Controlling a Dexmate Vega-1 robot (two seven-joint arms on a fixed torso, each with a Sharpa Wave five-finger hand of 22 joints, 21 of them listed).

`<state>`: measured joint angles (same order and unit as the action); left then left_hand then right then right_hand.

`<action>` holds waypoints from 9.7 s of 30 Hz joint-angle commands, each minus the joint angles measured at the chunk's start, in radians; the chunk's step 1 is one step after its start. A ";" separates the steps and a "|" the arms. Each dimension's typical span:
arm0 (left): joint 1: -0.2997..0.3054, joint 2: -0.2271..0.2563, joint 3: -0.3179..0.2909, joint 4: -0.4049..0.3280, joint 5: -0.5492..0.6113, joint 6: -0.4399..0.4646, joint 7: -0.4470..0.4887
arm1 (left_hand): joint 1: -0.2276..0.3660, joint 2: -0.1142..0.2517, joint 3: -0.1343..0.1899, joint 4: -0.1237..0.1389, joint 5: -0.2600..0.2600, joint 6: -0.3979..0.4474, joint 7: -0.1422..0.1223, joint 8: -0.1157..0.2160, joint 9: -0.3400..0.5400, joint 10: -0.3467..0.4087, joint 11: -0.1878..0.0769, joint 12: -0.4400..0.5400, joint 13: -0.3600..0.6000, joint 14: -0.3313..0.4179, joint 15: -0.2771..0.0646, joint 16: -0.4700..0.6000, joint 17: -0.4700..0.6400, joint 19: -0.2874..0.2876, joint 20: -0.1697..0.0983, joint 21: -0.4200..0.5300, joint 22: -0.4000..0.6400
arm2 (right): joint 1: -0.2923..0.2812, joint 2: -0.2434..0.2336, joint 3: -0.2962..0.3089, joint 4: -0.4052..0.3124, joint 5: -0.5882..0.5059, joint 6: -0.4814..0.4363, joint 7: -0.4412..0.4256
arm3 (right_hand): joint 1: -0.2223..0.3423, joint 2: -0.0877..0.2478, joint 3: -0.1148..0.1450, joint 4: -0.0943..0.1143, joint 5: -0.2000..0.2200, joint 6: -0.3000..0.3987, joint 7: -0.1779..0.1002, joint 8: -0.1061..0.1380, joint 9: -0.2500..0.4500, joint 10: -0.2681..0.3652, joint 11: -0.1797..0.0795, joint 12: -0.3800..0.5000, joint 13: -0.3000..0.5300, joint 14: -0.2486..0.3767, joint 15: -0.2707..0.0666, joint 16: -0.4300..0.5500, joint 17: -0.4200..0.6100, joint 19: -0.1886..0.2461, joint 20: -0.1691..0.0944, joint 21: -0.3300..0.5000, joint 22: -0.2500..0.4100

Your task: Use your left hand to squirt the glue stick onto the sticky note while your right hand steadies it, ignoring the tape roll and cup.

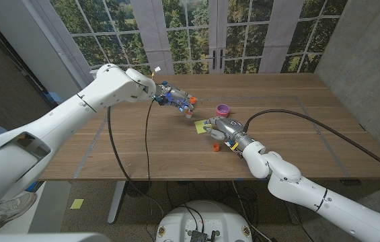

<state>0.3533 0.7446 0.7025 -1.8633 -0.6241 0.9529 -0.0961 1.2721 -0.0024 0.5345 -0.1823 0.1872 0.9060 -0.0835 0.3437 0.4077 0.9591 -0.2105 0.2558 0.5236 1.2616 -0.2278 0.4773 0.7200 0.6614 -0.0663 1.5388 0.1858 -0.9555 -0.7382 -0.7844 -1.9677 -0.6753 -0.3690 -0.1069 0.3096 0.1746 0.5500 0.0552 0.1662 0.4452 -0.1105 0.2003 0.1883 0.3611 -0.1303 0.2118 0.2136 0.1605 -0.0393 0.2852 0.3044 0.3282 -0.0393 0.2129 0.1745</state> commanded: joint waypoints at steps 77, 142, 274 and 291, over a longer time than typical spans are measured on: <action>0.010 -0.036 0.120 0.278 0.242 -0.522 -0.415 | 0.008 0.020 0.001 0.005 0.001 0.161 0.124 -0.036 0.002 0.258 0.073 -0.022 0.089 0.011 -0.009 -0.114 -0.120 -0.013 -0.138 -0.003 0.005 | 0.097 0.039 -0.061 0.081 0.039 -0.049 0.093 | -0.136 0.002 -0.026 0.084 0.021 0.129 0.044 0.022 0.001 0.108 0.029 0.019 -0.001 0.020 -0.124 -0.014 -0.018 0.002 -0.029 -0.011 0.001; 0.081 -0.114 0.069 0.545 0.383 -0.989 -0.496 | 0.013 0.026 -0.020 0.010 -0.008 0.167 0.103 -0.055 -0.006 0.245 0.064 -0.033 0.098 0.023 -0.008 -0.145 -0.176 -0.056 -0.136 -0.003 0.007 | 0.118 0.026 -0.065 0.067 0.074 -0.059 0.165 | -0.178 0.006 -0.021 0.103 0.025 0.145 0.043 0.013 0.000 0.121 0.024 0.008 -0.002 0.027 -0.126 -0.018 -0.022 0.003 -0.028 -0.012 0.001; 0.115 -0.146 -0.019 0.529 0.484 -1.227 -0.244 | 0.010 0.032 -0.032 0.008 -0.009 0.172 0.090 -0.056 -0.013 0.245 0.052 -0.044 0.095 0.014 -0.009 -0.160 -0.193 -0.079 -0.134 -0.004 0.007 | 0.145 0.026 -0.050 0.079 0.163 -0.063 0.152 | -0.209 0.001 0.001 0.068 0.029 -0.012 0.012 -0.028 0.001 -0.024 0.044 -0.034 -0.003 0.018 -0.112 -0.025 -0.020 0.006 -0.023 -0.012 0.001; 0.149 -0.120 -0.040 0.454 0.502 -1.174 -0.201 | 0.008 0.032 -0.034 0.009 -0.008 0.174 0.090 -0.056 -0.015 0.246 0.051 -0.042 0.098 0.014 -0.009 -0.160 -0.192 -0.078 -0.133 -0.004 0.006 | 0.083 0.005 0.017 0.058 0.232 0.007 0.042 | -0.170 -0.011 0.000 0.011 0.021 -0.149 -0.004 -0.033 0.002 -0.097 0.052 -0.030 -0.003 0.007 -0.092 -0.031 -0.026 0.013 -0.012 -0.010 0.001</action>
<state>0.4793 0.6059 0.6760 -1.3559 -0.1396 -0.2545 -0.3325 1.2627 0.0069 0.4993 -0.1728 0.1743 0.9581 -0.1036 0.2853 0.3911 0.9771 -0.2109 0.2054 0.5665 1.2809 -0.2200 0.3183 0.5268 0.5844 -0.0537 1.5349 0.1908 -0.8341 -0.7234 -0.8121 -1.8977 -0.4886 -0.4111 0.0060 0.1282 0.1175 0.5518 0.0726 0.1887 0.3081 -0.1142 0.1693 0.1888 0.2709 -0.0768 0.1809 0.2078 0.1712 -0.0393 0.2576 0.2763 0.3320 -0.0431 0.2005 0.1702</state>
